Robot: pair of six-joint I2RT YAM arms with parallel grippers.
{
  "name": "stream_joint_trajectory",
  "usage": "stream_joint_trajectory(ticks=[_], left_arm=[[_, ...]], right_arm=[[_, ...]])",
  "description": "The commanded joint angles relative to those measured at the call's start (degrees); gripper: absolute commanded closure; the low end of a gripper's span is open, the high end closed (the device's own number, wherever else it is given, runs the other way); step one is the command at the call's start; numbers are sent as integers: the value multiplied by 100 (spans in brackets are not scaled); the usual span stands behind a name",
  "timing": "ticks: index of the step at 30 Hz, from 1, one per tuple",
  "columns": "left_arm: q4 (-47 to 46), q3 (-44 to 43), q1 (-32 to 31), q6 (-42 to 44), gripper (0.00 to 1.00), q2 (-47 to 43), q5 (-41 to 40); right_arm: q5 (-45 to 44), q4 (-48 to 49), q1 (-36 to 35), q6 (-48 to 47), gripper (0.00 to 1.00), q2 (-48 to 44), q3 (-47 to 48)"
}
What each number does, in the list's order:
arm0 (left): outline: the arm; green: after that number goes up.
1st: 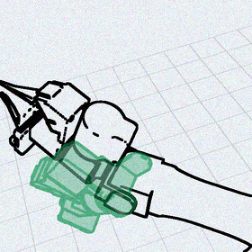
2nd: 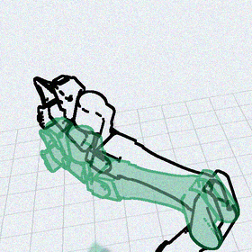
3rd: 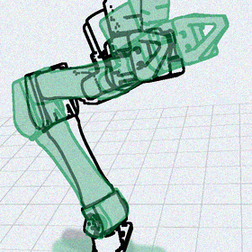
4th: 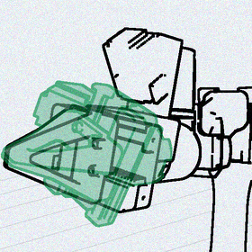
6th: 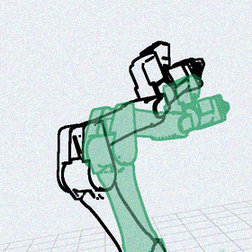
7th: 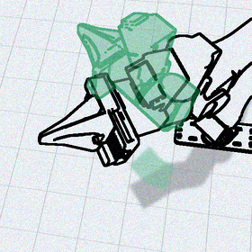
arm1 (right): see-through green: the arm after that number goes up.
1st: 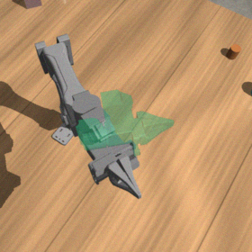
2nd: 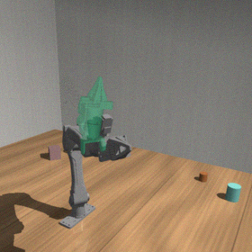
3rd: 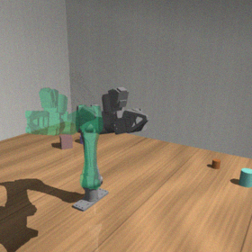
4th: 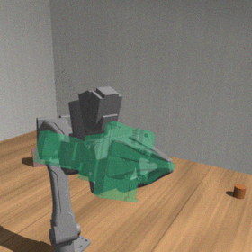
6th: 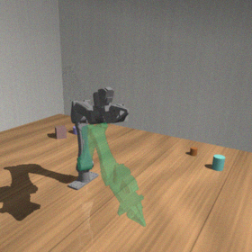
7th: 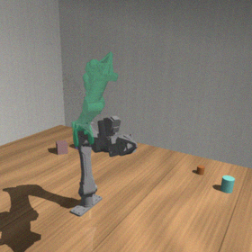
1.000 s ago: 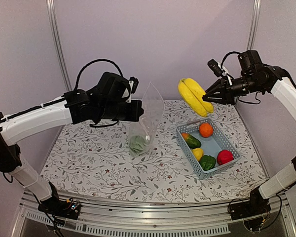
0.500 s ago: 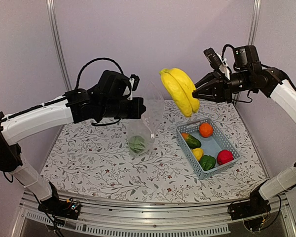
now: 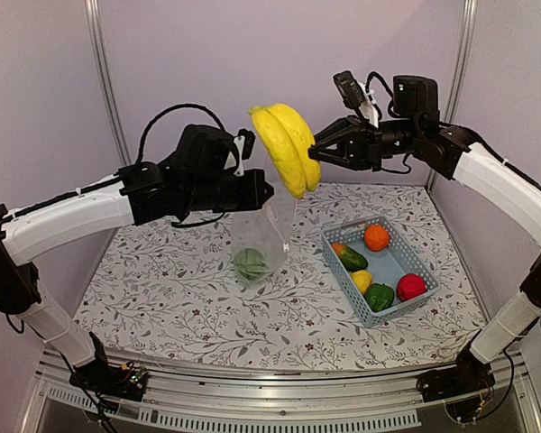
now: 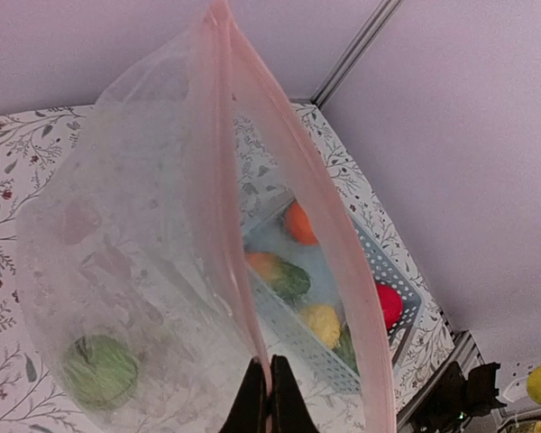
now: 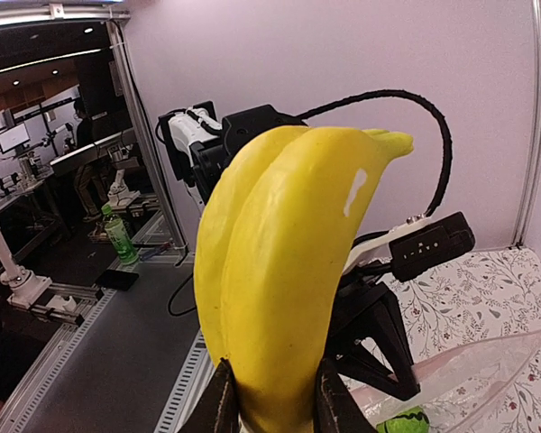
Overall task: Place the food in the zip-top bag and seal the zipper
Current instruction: Place the fake fruit in the zipper food storage bag.
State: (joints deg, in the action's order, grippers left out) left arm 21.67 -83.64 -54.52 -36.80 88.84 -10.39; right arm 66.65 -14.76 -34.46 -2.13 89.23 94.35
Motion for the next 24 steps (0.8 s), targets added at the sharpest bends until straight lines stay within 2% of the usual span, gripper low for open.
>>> stream_joint_trajectory(ticks=[1,7,16,24], left_arm=[[-188,-67,12,-53,100,-159,440],[89,-148,5,18,100,-158,909],[181,-248,9,103,100,-438,1808],[387,-383,65,172,100,-593,1882]], right_arm=[[257,988,-25,442,100,300,302],[575,1849,-72,1092,100,775,348],[772,1969,-157,768,100,962,-13],[819,1745,-158,283,96,856,-321]])
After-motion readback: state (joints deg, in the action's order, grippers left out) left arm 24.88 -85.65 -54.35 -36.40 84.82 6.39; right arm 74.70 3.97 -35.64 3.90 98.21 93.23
